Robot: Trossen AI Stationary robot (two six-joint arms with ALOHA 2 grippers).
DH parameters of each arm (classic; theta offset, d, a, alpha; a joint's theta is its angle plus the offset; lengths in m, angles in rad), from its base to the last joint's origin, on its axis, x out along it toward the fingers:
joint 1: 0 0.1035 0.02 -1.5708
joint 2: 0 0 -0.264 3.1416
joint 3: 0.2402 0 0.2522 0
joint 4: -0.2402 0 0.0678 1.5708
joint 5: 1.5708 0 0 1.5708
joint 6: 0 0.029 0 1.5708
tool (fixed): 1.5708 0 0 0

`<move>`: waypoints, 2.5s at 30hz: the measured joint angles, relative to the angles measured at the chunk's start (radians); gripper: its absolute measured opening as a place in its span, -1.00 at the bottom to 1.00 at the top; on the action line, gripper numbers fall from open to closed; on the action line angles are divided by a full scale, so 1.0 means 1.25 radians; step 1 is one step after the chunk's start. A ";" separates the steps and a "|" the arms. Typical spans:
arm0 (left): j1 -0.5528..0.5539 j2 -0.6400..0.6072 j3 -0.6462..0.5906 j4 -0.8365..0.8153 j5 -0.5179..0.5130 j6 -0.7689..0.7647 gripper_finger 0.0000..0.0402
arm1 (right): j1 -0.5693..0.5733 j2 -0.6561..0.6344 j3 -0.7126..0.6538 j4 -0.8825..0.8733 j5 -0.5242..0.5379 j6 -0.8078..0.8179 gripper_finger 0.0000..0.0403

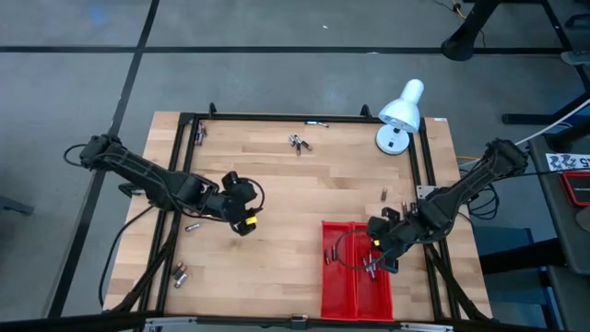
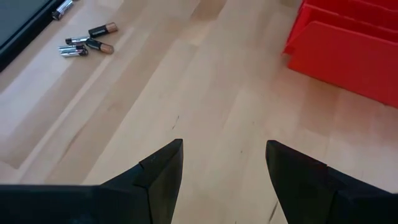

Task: Sort batteries
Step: Put the silver battery into the right red bin

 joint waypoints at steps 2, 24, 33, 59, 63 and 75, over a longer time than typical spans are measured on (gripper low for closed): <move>0.004 0.000 0.000 0.002 0.000 0.000 0.09 | 0.000 0.000 -0.001 -0.001 0.000 0.000 -0.70; 0.003 0.000 0.000 -0.010 0.022 -0.020 0.09 | 0.000 -0.041 0.104 -0.084 0.101 -0.026 -0.33; 0.003 0.000 0.001 -0.243 0.158 -0.192 0.09 | 0.000 -0.056 0.152 -0.078 0.232 -0.088 -0.34; 0.117 0.198 -0.164 -0.390 0.446 -0.005 -0.09 | 0.000 -0.055 0.153 -0.045 0.317 -0.140 -0.34; 0.117 0.255 -0.164 -0.376 0.439 0.038 -0.09 | 0.000 -0.055 0.153 -0.033 0.306 -0.140 -0.34; 0.118 0.372 -0.161 -0.345 0.470 0.159 -0.34 | 0.000 -0.055 0.153 -0.031 0.299 -0.121 -0.34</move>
